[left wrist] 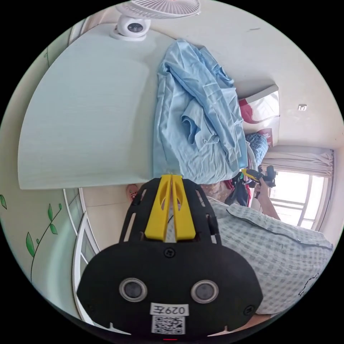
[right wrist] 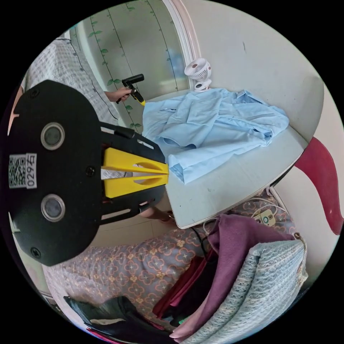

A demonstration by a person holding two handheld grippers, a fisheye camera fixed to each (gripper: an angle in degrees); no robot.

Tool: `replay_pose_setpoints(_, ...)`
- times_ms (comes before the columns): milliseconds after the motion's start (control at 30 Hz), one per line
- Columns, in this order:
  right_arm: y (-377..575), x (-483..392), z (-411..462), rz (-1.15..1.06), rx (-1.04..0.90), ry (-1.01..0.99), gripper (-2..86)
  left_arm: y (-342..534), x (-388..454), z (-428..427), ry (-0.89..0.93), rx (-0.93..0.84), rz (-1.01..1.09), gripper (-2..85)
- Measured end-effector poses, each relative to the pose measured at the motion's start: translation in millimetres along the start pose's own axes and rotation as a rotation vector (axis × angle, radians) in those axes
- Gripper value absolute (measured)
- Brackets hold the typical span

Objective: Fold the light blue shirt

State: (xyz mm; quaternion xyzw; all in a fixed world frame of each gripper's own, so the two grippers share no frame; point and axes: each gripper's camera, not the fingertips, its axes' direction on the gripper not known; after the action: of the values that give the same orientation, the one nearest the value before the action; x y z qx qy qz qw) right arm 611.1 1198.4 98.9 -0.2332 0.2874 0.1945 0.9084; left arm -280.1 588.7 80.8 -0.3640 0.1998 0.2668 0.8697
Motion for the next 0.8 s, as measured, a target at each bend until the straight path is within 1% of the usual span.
replay_pose_setpoints(100,-9,1,5,0.018,0.033,-0.113,-0.3,-4,14,-15,-0.047,0.047,-0.013,-0.9)
replay_pose_setpoints(133,-10,3,3,0.037,0.054,-0.122,-0.3,-5,20,-22,-0.059,0.064,-0.01,-0.9)
replay_pose_setpoints(167,-9,5,1,0.046,0.069,-0.117,-0.3,-5,23,-25,-0.066,0.067,-0.008,-1.0)
replay_pose_setpoints(233,0,16,-16,0.096,0.174,-0.047,-0.3,-5,27,-37,-0.147,0.064,-0.045,-1.0)
replay_pose_setpoints(300,11,29,-31,0.147,0.245,-0.018,-0.3,-3,24,-46,-0.185,0.076,-0.091,-1.0)
replay_pose_setpoints(367,19,40,-43,0.159,0.271,-0.049,-0.3,2,15,-54,-0.157,0.101,-0.136,-1.0)
replay_pose_setpoints(400,22,43,-48,0.139,0.279,-0.079,-0.3,6,10,-59,-0.109,0.128,-0.157,-1.0)
replay_pose_setpoints(467,23,40,-53,0.108,0.27,-0.086,-0.3,10,6,-65,-0.042,0.174,-0.172,-1.0)
replay_pose_setpoints(533,18,25,-53,0.019,0.263,-0.095,-0.3,6,12,-63,-0.002,0.197,-0.156,-1.0)
replay_pose_setpoints(667,-1,1,-37,-0.061,0.204,-0.153,-0.4,-18,35,-39,-0.021,0.116,-0.111,-1.0)
replay_pose_setpoints(700,-9,-6,-29,-0.065,0.153,-0.117,-0.4,-25,42,-30,-0.045,0.077,-0.098,-1.0)
replay_pose_setpoints(733,-17,-11,-21,-0.064,0.092,-0.038,-0.4,-31,46,-20,-0.093,0.031,-0.09,-1.0)
replay_pose_setpoints(767,-20,-12,-17,-0.062,0.064,0.015,-0.4,-33,48,-16,-0.124,0.005,-0.087,-1.0)
replay_pose_setpoints(800,-25,-14,-11,-0.075,0.012,0.117,-0.4,-36,48,-7,-0.203,-0.057,-0.082,-1.0)
